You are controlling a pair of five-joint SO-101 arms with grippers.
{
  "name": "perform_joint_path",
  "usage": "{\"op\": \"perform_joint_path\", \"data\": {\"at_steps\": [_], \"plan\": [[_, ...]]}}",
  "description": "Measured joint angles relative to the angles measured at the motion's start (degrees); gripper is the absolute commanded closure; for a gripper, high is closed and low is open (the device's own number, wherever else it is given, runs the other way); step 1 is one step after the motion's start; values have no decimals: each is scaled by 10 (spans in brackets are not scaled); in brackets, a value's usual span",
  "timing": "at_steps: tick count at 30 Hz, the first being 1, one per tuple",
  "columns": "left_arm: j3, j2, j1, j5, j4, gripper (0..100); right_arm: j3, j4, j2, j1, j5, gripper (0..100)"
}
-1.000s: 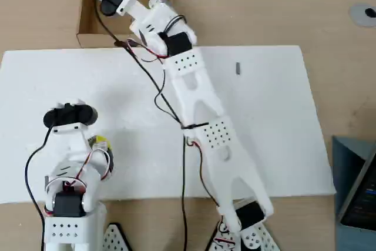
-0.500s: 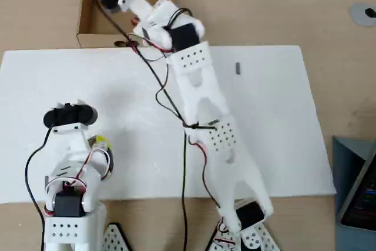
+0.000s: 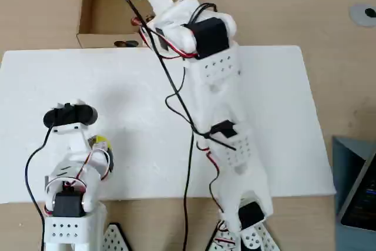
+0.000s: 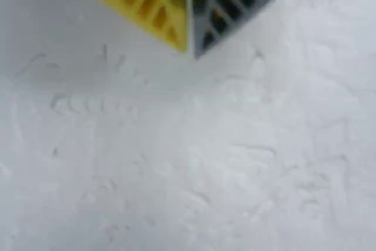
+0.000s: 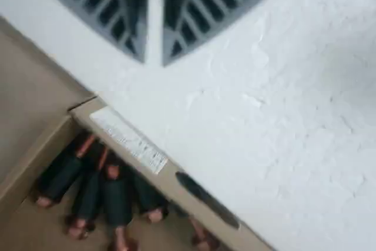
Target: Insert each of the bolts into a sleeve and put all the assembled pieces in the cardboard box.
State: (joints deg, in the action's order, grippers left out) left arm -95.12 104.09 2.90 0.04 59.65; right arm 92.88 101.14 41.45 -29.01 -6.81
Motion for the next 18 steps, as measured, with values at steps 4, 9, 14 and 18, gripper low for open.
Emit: {"op": "perform_joint_path", "data": {"at_steps": [4,9,14,18], "plan": [[0,0,0,0,0,998,0,2,-32,0,0,989],[0,0,0,0,0,998,0,2,-60,0,0,989],[0,0,0,0,0,998,-70,2,-126,11,0,989],[0,0,0,0,0,998,-169,2,-210,37,0,989]]}}
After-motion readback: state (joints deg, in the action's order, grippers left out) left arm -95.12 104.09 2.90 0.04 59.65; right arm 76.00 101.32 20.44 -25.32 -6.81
